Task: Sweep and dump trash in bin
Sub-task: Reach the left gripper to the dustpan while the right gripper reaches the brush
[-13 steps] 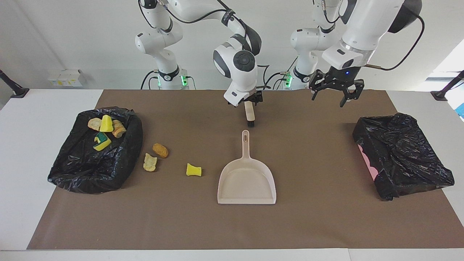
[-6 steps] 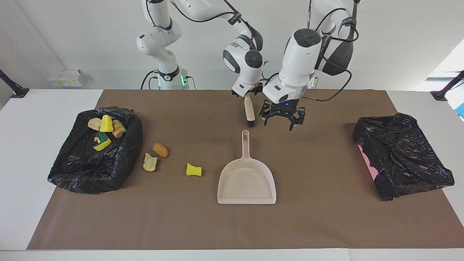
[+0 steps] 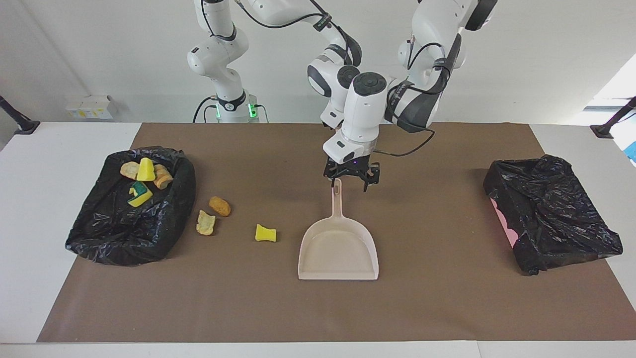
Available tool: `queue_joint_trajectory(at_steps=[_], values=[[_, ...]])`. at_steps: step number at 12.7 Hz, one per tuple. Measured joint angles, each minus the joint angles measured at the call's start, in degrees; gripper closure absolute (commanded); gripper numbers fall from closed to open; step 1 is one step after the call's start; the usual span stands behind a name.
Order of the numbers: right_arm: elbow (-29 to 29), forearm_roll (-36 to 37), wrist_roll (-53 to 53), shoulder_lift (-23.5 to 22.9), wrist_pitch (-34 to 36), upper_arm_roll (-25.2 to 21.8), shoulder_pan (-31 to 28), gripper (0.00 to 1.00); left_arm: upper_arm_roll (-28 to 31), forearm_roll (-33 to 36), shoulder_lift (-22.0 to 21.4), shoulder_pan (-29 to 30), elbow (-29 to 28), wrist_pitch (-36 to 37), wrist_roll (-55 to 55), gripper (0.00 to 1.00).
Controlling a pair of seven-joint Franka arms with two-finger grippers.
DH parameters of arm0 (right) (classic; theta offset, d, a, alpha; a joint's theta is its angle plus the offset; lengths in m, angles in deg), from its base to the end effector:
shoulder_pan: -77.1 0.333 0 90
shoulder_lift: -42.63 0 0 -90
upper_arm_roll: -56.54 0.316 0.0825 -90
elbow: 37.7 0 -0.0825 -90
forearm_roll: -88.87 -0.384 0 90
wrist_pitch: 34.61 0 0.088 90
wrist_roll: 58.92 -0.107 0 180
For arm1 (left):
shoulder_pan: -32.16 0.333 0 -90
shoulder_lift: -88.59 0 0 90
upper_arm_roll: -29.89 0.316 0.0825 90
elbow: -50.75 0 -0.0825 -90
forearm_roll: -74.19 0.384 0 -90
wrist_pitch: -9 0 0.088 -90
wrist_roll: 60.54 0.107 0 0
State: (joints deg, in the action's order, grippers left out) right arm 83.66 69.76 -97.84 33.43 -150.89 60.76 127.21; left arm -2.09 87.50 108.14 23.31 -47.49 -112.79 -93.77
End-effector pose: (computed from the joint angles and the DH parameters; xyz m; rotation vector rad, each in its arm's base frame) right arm 0.2990 0.4480 0.3222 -3.0627 -0.1273 0.5910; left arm 0.5228 -0.3931 0.4261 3.0663 -0.3168 0.1824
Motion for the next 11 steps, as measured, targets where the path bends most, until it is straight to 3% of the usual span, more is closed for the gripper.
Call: queue_joint_trajectory(at_steps=[2,7,9,11], values=[[0.00,-0.01,-0.41,0.17,0.00,0.00,0.00,1.00,-0.20,0.32,1.05,-0.05,-0.67,-1.56,-1.03,0.00],[-0.01,-0.02,-5.15,0.63,1.10,-0.13,-0.02,1.00,-0.35,5.29,4.88,-0.56,-1.25,-4.11,-6.59,0.00],[-0.01,-0.02,-6.84,2.01,3.37,-0.56,-1.39,1.00,-0.58,5.69,5.89,-0.76,-1.25,-5.13,-7.91,0.12],[-0.01,-0.03,-7.05,3.62,4.18,-0.86,-5.59,1.00,-0.71,5.70,6.31,-0.83,-1.44,-5.21,-8.21,0.35]])
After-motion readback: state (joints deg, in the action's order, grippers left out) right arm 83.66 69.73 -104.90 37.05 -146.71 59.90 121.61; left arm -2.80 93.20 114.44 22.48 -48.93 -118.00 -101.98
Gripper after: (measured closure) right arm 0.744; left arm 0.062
